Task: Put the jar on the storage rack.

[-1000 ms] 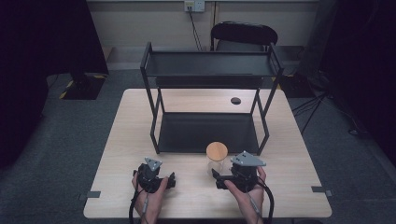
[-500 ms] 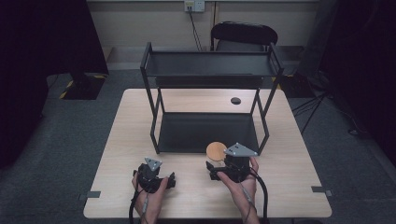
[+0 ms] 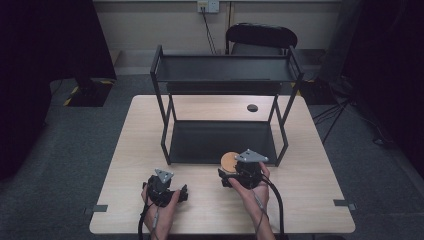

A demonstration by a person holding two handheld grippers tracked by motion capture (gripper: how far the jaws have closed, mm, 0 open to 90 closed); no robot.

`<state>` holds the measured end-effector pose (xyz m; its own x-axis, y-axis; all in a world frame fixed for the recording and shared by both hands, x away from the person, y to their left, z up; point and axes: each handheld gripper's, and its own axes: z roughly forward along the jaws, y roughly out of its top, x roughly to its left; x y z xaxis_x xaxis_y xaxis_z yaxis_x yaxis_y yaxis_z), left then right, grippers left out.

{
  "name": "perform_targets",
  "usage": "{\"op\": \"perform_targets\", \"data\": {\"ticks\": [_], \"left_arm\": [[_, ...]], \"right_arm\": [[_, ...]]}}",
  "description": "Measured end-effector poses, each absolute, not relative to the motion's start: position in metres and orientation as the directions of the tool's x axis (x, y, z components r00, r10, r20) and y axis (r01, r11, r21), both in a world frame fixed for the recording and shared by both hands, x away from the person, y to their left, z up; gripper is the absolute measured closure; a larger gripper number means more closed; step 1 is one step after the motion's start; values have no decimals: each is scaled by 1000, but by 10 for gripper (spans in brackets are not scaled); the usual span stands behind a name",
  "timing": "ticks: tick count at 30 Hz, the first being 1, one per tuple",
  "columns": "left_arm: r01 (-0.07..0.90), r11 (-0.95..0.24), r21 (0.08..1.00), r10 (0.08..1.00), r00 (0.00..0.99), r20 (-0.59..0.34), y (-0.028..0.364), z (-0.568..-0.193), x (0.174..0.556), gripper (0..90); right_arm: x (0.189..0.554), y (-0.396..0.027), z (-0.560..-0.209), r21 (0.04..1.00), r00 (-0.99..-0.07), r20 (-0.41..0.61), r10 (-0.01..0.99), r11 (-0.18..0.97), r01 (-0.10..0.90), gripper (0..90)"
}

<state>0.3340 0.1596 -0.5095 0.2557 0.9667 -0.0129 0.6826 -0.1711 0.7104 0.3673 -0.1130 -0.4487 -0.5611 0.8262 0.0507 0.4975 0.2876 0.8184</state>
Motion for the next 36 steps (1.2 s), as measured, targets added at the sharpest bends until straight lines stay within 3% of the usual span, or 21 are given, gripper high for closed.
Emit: {"op": "perform_targets", "data": {"ticks": [8, 36], "left_arm": [[683, -171, 711, 967, 255, -13, 160, -510, 334, 15], [683, -171, 710, 967, 256, -13, 160, -510, 334, 15]], "right_arm": [[370, -111, -451, 816, -578, 47, 815, 303, 493, 245], [369, -114, -423, 835, -588, 0, 809, 324, 445, 262]]}}
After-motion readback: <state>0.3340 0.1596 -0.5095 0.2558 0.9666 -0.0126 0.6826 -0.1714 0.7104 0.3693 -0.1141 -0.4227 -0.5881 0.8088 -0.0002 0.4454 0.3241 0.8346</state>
